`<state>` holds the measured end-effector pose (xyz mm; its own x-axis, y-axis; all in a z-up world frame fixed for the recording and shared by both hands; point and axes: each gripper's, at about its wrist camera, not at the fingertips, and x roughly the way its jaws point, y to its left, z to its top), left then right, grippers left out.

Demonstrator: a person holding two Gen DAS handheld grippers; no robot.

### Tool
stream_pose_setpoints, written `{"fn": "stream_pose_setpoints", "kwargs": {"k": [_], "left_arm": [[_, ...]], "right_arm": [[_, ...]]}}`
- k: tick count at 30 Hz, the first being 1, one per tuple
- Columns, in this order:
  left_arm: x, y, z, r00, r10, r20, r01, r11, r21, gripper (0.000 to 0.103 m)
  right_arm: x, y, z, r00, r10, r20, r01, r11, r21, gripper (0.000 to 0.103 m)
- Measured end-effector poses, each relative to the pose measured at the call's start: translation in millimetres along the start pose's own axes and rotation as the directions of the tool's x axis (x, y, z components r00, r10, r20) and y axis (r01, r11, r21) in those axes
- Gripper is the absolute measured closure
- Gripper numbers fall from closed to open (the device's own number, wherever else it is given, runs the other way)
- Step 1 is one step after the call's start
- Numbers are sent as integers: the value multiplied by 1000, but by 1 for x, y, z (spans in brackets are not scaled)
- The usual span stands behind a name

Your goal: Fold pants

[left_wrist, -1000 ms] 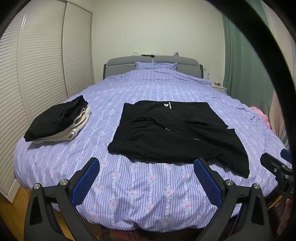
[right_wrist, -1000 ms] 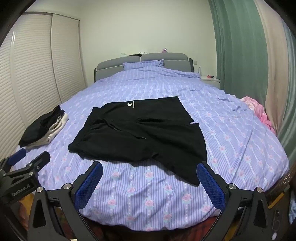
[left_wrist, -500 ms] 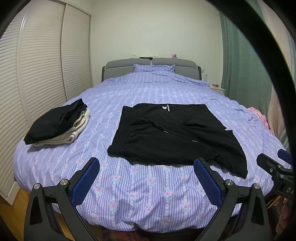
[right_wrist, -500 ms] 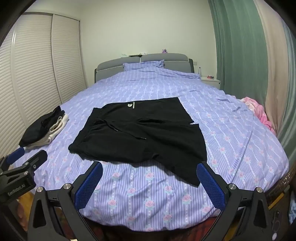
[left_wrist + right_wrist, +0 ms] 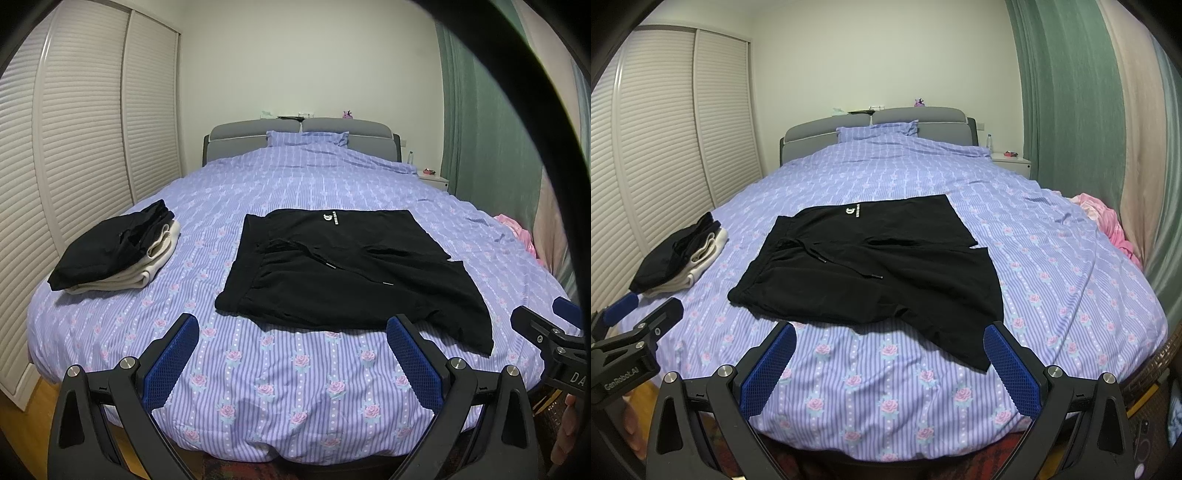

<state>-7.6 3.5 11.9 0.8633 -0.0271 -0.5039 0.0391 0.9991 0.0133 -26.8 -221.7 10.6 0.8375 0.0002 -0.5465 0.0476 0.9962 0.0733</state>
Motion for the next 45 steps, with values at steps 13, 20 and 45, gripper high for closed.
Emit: {"fn": "stream_pose_setpoints", "kwargs": {"k": [13,20,45], "left_arm": [[-2,1,0,1000,-3,9,3,1000,7,0],[-2,3,0,1000,2,10,-2,1000,6,0],[-2,6,-2,1000,-1,12,1,1000,3,0]], "right_arm": [[-1,0,0,1000,0,4,0,1000,2,0],[1,-1,1,1000,-2,-4,2,1000,6,0],[3,1,1,1000,-1,-4,1,1000,-1,0]]}}
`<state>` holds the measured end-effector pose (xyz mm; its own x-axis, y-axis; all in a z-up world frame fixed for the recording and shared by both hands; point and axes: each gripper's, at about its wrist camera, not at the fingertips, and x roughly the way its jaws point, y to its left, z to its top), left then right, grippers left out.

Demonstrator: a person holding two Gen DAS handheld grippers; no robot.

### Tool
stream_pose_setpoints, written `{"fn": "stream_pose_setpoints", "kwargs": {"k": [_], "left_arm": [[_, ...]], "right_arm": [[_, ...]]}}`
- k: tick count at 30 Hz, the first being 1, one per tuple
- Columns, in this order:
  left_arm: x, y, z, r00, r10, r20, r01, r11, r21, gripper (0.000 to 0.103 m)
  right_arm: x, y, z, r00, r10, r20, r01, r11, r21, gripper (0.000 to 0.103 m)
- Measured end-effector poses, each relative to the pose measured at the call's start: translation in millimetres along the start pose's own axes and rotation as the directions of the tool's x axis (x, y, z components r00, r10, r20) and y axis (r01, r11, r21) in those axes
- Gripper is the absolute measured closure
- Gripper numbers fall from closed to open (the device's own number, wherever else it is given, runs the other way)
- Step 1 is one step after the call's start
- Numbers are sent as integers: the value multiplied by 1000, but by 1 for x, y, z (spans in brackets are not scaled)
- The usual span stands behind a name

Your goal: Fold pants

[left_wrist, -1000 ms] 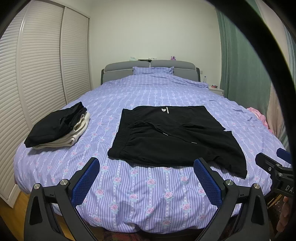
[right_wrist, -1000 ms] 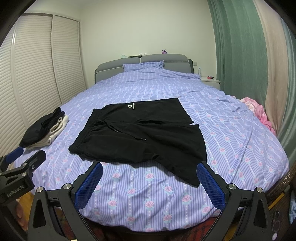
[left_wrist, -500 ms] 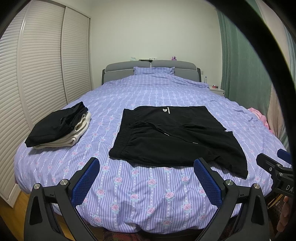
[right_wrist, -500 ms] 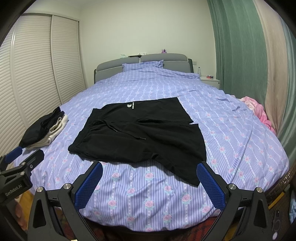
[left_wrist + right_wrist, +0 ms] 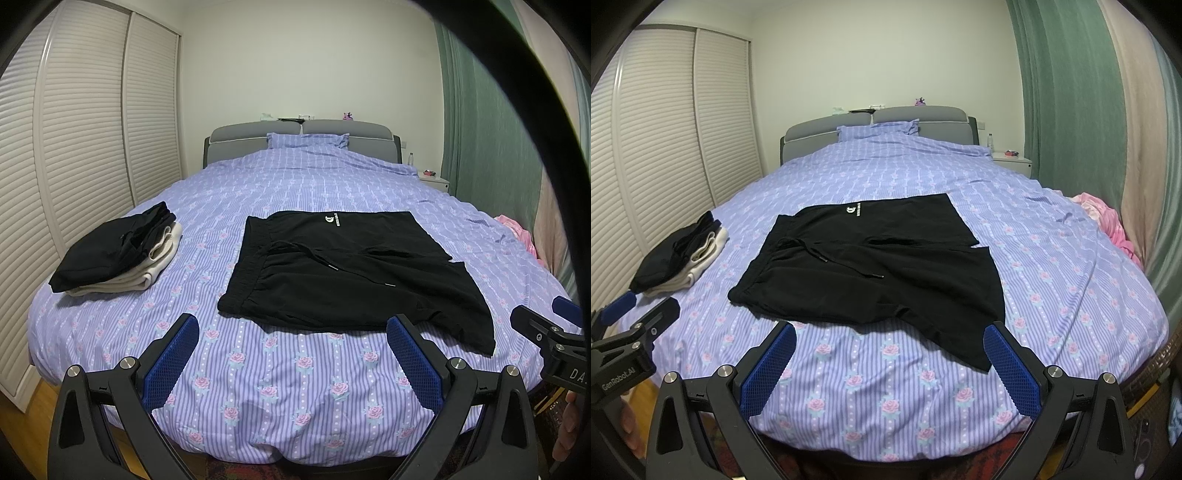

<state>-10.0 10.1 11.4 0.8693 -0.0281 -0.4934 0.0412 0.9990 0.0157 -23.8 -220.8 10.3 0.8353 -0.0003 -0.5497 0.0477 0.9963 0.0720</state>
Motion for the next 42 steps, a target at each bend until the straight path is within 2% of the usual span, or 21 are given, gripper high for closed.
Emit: {"fn": "stream_pose_setpoints", "kwargs": {"k": [11,18,26,31,34,37,42], "left_arm": [[13,8,-7,1000,9,-28,-10,1000,-12,0],[44,27,-20,997,32,-71,-35,999,-39,0],[112,41,-28,995,25,-101,-30,998,-49,0],[166,46,-17,992,-12,-127,6,999,-48,0],[194,49,-14,978,-39,-203,25,997,-68,0],[213,55,-9,951,-69,-302,31,991,-127,0],[228,66,12,907,-69,-415,-15,980,-197,0]], "right_arm": [[12,1,-6,1000,-16,-17,16,1000,4,0],[42,-11,-27,997,-21,-76,28,996,88,0],[101,-13,-39,991,-28,-133,49,987,156,0],[147,0,-30,988,14,-155,11,987,161,0],[174,5,-21,979,48,-199,-9,981,192,0],[192,6,-16,961,49,-271,17,971,238,0],[200,0,-1,914,7,-405,112,956,270,1]]}}
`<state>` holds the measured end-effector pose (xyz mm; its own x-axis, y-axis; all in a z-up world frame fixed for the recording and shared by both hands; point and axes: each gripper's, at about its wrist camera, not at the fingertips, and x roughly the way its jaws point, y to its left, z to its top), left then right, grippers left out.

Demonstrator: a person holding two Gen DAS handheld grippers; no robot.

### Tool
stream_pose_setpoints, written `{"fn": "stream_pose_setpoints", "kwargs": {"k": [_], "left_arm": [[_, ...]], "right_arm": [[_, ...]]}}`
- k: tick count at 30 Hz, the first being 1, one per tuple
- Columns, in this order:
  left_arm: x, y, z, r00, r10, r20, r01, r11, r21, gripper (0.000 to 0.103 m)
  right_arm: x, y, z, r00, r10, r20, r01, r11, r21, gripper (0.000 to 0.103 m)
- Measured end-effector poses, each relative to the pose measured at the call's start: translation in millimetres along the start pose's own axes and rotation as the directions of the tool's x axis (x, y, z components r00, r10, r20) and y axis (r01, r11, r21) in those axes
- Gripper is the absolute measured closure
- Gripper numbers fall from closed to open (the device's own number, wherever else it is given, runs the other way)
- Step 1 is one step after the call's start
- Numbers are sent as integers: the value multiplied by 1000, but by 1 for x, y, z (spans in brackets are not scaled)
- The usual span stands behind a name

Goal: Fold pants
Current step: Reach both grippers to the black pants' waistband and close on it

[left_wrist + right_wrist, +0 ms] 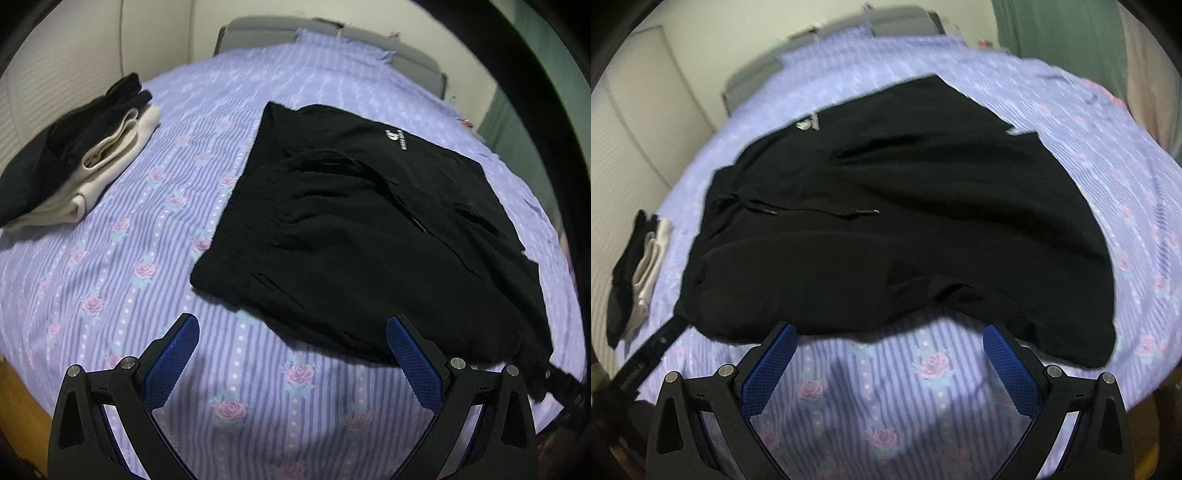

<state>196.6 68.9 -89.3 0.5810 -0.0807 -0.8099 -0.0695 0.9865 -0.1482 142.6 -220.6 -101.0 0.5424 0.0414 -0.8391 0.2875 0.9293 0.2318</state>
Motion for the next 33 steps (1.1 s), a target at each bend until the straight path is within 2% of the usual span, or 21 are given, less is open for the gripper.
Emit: {"fn": "stream_pose_setpoints", "kwargs": {"k": [5,8,13,15,18,20,22,24,25,27,30,33], "left_arm": [[10,2,19,996,-7,-92,2,999,-51,1],[23,11,22,986,-35,-165,14,992,-128,7],[51,29,23,955,-152,-255,71,951,-299,14],[62,33,23,944,-175,-279,73,938,-340,19],[74,37,23,938,-190,-290,76,929,-362,26],[81,35,25,939,-181,-292,71,934,-351,34],[83,34,26,943,-142,-300,40,946,-322,54],[81,31,26,941,-131,-312,35,955,-295,87],[80,32,27,937,-151,-314,52,952,-301,93],[72,36,29,941,-126,-315,31,956,-291,95],[55,35,36,957,11,-289,-60,985,-163,95],[51,30,36,954,34,-299,-66,993,-98,95]], "right_arm": [[-1,-5,12,996,-44,-83,55,991,125,1],[0,-11,14,992,-83,-92,100,974,205,1],[5,-21,15,986,-132,-106,159,937,312,7],[8,-28,14,985,-134,-111,165,916,366,8],[12,-35,9,984,-133,-122,173,886,430,13],[15,-40,8,984,-125,-127,170,871,461,15],[16,-46,6,983,-120,-139,174,849,499,16],[14,-46,5,985,-109,-137,166,831,531,16],[13,-45,4,984,-112,-135,168,832,529,16],[13,-41,6,985,-114,-132,167,837,521,16],[13,-45,5,987,-109,-120,157,826,541,16],[19,-51,0,986,-111,-127,163,820,549,16]]}}
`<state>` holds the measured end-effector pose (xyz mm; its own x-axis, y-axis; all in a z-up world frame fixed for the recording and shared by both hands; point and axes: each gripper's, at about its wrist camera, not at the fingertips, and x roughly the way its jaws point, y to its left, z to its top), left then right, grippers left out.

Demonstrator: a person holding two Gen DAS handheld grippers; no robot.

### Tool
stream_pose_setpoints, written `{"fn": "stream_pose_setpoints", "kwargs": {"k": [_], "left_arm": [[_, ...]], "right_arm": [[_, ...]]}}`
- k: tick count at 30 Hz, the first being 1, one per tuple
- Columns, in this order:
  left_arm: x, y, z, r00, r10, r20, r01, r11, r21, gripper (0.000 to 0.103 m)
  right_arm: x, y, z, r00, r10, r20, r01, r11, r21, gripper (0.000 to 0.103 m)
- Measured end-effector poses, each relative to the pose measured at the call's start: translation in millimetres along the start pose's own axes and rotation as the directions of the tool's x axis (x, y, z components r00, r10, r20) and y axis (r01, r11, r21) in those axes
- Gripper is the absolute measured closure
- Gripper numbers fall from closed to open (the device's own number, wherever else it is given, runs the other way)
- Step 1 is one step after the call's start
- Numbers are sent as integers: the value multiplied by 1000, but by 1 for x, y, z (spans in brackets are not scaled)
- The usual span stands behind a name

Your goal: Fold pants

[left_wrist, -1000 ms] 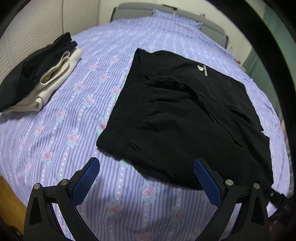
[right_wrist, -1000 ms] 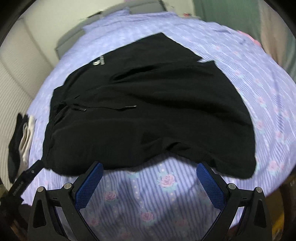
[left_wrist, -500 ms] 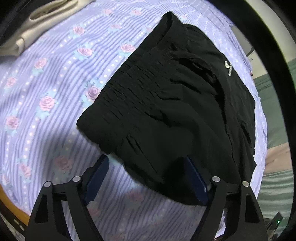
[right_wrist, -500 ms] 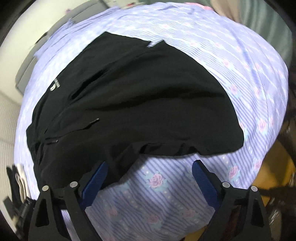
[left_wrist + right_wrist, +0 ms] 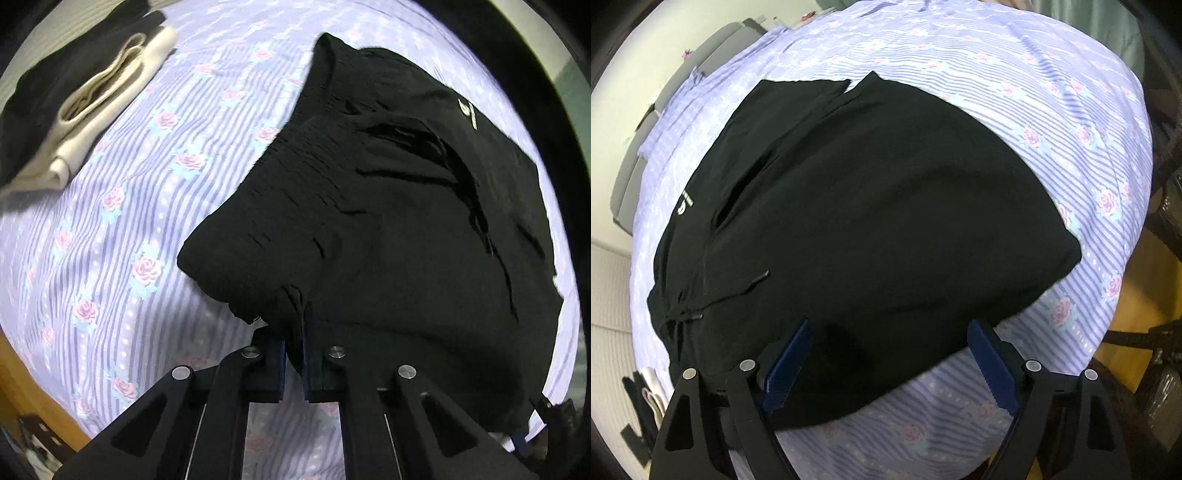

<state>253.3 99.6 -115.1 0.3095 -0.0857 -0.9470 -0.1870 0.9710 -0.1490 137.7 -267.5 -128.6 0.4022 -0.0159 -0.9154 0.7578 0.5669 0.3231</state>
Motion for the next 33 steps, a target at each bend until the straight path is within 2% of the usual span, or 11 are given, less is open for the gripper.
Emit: {"fn": "stream_pose_setpoints", "kwargs": {"k": [4,7,12,15,17,19,20,21,24,28,33], "left_arm": [[1,-19,-4,996,82,18,-83,993,89,95],[4,-26,-9,993,117,29,-120,984,128,95],[10,-41,-12,987,156,26,-158,970,187,95],[15,-52,-11,985,170,26,-172,959,224,95],[16,-56,-11,986,167,23,-167,958,232,95],[19,-59,-5,987,163,17,-162,959,231,95],[16,-60,-5,987,160,18,-160,959,233,96],[12,-61,-5,987,159,24,-160,958,239,96],[-7,-62,0,988,150,38,-154,959,236,96],[-46,-63,13,990,117,83,-132,972,197,97],[-92,-60,21,985,100,138,-120,982,145,97]], "right_arm": [[15,-16,0,998,-35,-48,36,999,22,16],[24,-31,1,995,-51,-84,55,998,41,16],[28,-41,14,997,-67,-33,69,996,59,16],[29,-43,23,995,-102,14,102,994,47,17],[33,-45,30,993,-119,8,119,992,47,34],[33,-41,36,990,-143,-18,143,990,6,64],[31,-36,41,989,-146,-26,145,989,-23,74],[26,-30,47,991,-133,-22,131,990,-56,95],[0,-4,68,996,-86,28,89,983,-159,97],[-48,34,94,994,-22,106,52,956,-290,98],[-93,79,112,990,46,135,7,929,-370,98]]}}
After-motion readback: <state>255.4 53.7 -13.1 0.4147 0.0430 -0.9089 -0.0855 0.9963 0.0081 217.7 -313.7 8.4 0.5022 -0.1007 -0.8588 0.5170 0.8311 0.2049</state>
